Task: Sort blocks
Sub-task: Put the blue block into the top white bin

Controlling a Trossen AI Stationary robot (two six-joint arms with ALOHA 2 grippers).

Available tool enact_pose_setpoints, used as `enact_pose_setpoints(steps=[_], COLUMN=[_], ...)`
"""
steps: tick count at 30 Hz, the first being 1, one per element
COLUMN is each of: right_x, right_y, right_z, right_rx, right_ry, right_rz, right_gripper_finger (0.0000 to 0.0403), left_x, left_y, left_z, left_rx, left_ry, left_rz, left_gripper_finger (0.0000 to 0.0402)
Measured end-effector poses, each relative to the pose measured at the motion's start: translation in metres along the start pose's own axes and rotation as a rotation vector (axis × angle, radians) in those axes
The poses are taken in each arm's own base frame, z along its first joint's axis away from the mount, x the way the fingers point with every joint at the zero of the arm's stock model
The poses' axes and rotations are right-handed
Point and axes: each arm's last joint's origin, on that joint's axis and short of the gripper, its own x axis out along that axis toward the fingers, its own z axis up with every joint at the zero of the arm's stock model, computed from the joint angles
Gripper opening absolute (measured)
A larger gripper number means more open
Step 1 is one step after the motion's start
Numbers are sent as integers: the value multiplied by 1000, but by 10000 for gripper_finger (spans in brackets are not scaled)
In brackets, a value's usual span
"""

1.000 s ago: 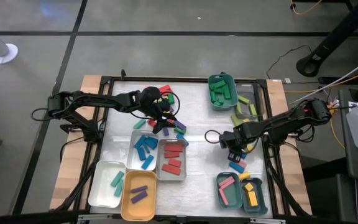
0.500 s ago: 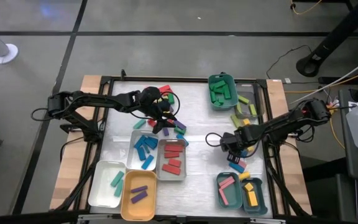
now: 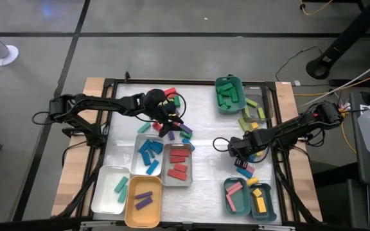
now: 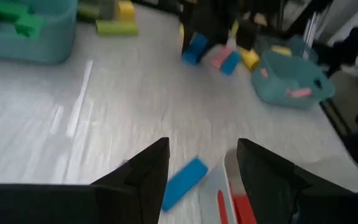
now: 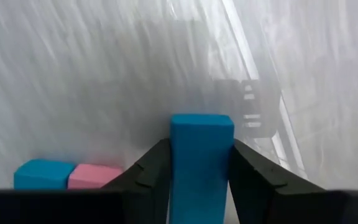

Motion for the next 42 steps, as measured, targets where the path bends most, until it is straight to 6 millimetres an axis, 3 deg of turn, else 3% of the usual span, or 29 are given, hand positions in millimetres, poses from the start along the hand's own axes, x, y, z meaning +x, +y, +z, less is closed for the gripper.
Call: enact_pose_setpoints(steps=[4, 9, 14, 19, 29, 36, 42], right_x=[-5, -27, -56, -82, -121, -101, -76], right_y=[5, 17, 25, 28, 31, 45, 68], right_z=[11, 38, 75, 104, 130, 157, 200], right_rx=[-41, -140, -299, -454, -738, -798, -793], right_ry=[-93, -305, -577, -873, -1389, -1643, -1675], right_rz=[-5, -4, 66, 138, 307, 334, 334], right_gripper_finger=[127, 143, 133, 135, 138, 138, 138], left_x=[0, -3, -6, -15, -29, -41, -71], left_y=[-1, 0, -2, -13, -47, -63, -68], left_z=[10, 21, 22, 16, -11, -21, -21], left_rx=[-49, -77, -76, -46, -78, -144, -190], left_ry=[-96, -197, -197, -104, 209, 319, 325], left_rz=[-9, -19, -22, -25, -74, -88, 49], left_gripper_finger=[178, 178, 178, 178, 178, 178, 178])
